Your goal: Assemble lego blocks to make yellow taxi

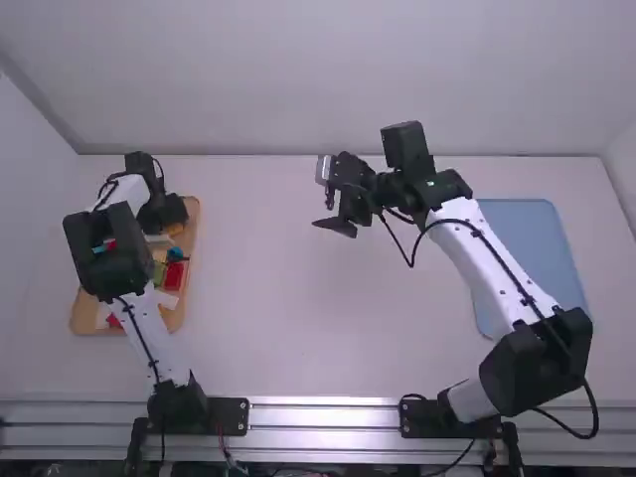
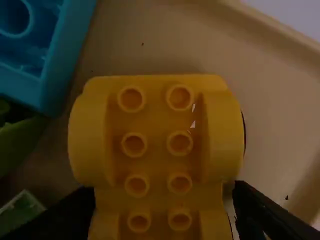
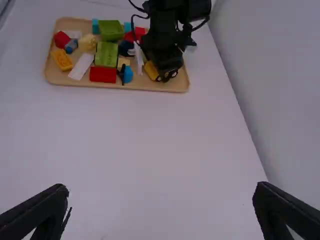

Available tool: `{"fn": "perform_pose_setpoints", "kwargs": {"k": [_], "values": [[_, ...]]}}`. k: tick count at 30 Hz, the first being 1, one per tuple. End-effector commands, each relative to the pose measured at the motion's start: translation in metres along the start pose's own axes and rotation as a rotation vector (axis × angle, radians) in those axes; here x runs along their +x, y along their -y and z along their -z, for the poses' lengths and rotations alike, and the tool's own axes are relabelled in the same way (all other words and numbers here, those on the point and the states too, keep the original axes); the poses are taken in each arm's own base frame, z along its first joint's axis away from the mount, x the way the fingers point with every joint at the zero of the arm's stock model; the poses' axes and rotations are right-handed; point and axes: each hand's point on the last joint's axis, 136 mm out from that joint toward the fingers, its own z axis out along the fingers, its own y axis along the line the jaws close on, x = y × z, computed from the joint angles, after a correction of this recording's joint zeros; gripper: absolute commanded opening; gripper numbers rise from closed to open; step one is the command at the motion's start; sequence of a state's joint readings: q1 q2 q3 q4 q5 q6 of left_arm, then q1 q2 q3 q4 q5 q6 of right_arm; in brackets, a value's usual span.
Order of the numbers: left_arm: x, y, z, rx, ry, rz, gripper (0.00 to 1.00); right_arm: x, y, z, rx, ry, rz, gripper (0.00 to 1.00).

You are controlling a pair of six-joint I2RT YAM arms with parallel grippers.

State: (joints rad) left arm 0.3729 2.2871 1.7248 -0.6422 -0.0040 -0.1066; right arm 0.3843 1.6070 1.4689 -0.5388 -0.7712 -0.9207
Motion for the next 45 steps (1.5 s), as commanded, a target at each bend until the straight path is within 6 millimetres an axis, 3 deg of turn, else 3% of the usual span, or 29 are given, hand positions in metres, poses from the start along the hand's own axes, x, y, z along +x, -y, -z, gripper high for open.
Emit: {"fn": "perform_pose_setpoints", "kwargs": {"k": [1,7,10,15,17,20,21,24,29,30,35,36,37,39,40,41,45], "values": [[0.018,0.004,-0.014,0.009,-0.06,-0.004,0.68,-0.003,0.002,-0.001,-0.002,0.008,0.002,0.99],[0.025,0.002,-0.013,0.003,-0.09,0.024,0.64,-0.004,0.003,-0.001,0.002,0.011,0.007,0.99],[0.026,0.0,-0.012,0.003,-0.094,0.027,0.57,-0.004,0.003,-0.001,0.001,0.011,0.007,0.99],[0.014,0.004,-0.011,0.01,-0.05,0.023,0.52,-0.003,0.002,-0.001,-0.003,0.008,0.0,0.99],[0.008,0.005,-0.006,0.01,-0.038,0.043,0.43,-0.003,0.002,-0.001,-0.002,0.007,0.0,0.99],[0.0,0.003,0.022,0.01,-0.027,0.099,0.26,-0.003,0.002,-0.001,-0.003,0.008,0.001,0.99],[0.0,0.003,0.022,0.01,-0.027,0.099,0.26,-0.003,0.002,-0.001,-0.003,0.008,0.001,0.99],[-0.009,0.009,0.06,0.015,0.025,0.089,0.15,-0.003,0.003,-0.001,-0.001,0.008,0.0,0.99],[-0.006,0.01,0.113,-0.017,0.095,0.046,0.08,-0.003,0.002,-0.001,-0.002,0.008,0.002,0.99],[-0.003,0.021,0.131,0.002,0.135,0.028,0.07,-0.003,0.002,-0.001,-0.003,0.008,0.001,0.99],[0.022,0.054,0.167,0.042,0.251,-0.124,0.08,-0.004,0.002,-0.001,-0.006,0.013,0.001,0.99],[0.034,0.067,0.172,0.056,0.28,-0.206,0.16,-0.004,0.001,-0.001,-0.01,0.016,-0.015,0.99],[0.034,0.067,0.172,0.056,0.28,-0.206,0.16,-0.004,0.001,-0.001,-0.01,0.016,-0.015,0.99],[0.06,0.094,0.179,0.107,0.302,-0.365,0.2,-0.005,0.002,-0.001,-0.005,0.016,-0.089,0.99],[0.064,0.097,0.179,0.113,0.3,-0.389,0.21,-0.005,0.002,-0.001,-0.004,0.016,-0.099,0.99],[0.086,0.115,0.18,0.163,0.285,-0.515,0.24,-0.006,0.003,0.001,0.0,0.018,-0.129,0.99],[0.127,0.148,0.179,0.259,0.216,-0.72,0.18,-0.003,0.005,0.007,0.006,0.017,-0.144,0.99]]}}
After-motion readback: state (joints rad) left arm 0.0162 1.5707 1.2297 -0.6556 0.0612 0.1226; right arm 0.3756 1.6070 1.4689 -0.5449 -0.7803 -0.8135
